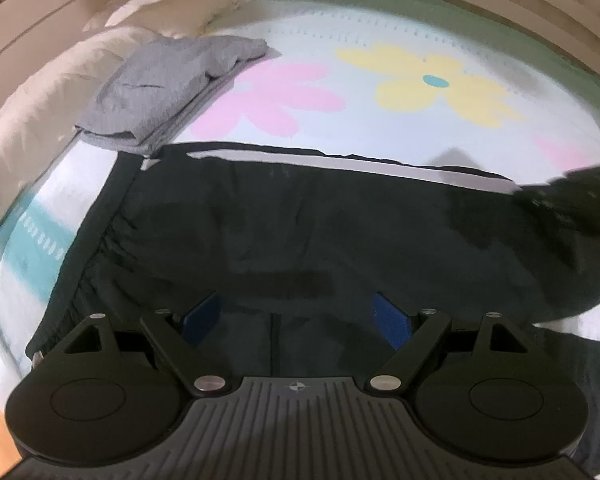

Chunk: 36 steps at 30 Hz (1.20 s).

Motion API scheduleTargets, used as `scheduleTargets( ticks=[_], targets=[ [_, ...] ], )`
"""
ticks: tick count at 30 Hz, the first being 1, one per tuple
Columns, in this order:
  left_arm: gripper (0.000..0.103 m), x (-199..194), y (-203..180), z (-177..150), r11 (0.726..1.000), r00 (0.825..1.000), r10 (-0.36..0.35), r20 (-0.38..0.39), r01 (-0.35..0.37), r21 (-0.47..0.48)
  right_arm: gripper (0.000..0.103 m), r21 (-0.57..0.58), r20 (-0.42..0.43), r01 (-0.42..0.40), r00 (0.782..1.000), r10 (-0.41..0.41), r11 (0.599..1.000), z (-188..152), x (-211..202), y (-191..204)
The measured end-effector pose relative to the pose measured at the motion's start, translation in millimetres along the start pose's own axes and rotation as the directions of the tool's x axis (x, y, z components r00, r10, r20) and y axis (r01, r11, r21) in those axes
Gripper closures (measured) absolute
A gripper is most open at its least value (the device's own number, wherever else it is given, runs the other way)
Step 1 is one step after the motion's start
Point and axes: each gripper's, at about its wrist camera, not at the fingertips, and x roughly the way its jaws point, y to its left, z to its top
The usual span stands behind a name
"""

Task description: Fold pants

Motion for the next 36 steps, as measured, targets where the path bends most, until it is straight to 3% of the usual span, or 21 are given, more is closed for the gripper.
scheduleTargets(
  ticks=[5,8,10,13,15,18,20,22,24,29,33,35,36],
  targets=[
    [0.020,-3.0,0.3,5.8,0.996,0.998,-0.061,0.016,0.061,-0.060,0.093,-0.118,0.072,0.037,0.997,-0.029,0.992,-30.4,-72.0,57.6],
    [0.020,-5.9,-4.6,7.7,0.990,0.994,-0.110,0.028,0.112,-0.087,0.093,-0.184,0.069,0.041,0.997,-0.029,0.982,-56.9,-97.9,98.9],
    [0.020,-6.1,-11.5,8.7,0.985,0.989,-0.145,0.027,0.147,-0.088,0.099,-0.215,0.061,0.033,0.998,-0.021,0.976,-75.0,-107.1,120.3],
    [0.020,-0.4,-22.1,6.5,0.980,0.984,-0.176,0.009,0.176,-0.094,0.099,-0.265,0.045,0.041,0.999,-0.031,0.963,-95.1,-105.8,148.1],
    [0.020,6.6,-28.0,5.2,0.979,0.983,-0.182,-0.014,0.180,-0.099,0.099,-0.257,0.029,0.045,0.999,-0.039,0.965,-102.1,-102.2,155.8],
    [0.020,15.0,-30.0,2.9,0.974,0.980,-0.188,-0.059,0.178,-0.143,0.098,-0.204,0.071,0.105,0.993,-0.092,0.973,-102.5,-108.8,152.5],
    [0.020,14.7,-27.4,0.5,0.969,0.980,-0.192,-0.056,0.180,-0.172,0.091,-0.166,0.122,0.146,0.984,-0.127,0.975,-90.3,-112.0,140.6],
    [0.020,11.8,-25.6,-0.3,0.976,0.987,-0.152,-0.043,0.143,-0.162,0.048,-0.119,0.168,0.159,0.976,-0.138,0.980,-70.3,-108.4,129.7],
    [0.020,9.3,-24.7,-0.5,0.988,0.995,-0.093,-0.024,0.089,-0.130,0.025,-0.106,0.188,0.141,0.975,-0.119,0.984,-51.6,-95.3,124.5],
    [0.020,15.3,-6.9,1.1,0.995,0.999,-0.052,-0.015,0.050,-0.084,0.036,-0.179,0.163,0.126,0.982,-0.097,0.976,-21.7,-37.0,138.9],
    [0.020,22.8,13.1,4.1,0.989,0.997,-0.064,-0.036,0.059,-0.133,0.070,-0.183,0.087,0.168,0.984,-0.155,0.969,-13.4,14.0,141.7],
    [0.020,23.7,19.7,5.5,0.985,0.996,-0.083,-0.036,0.076,-0.158,0.093,-0.158,0.077,0.188,0.981,-0.178,0.969,-13.6,25.7,135.6],
    [0.020,23.3,20.7,6.1,0.984,0.996,-0.087,-0.034,0.081,-0.159,0.098,-0.141,0.086,0.187,0.981,-0.177,0.972,-14.4,23.9,132.7]
  ],
)
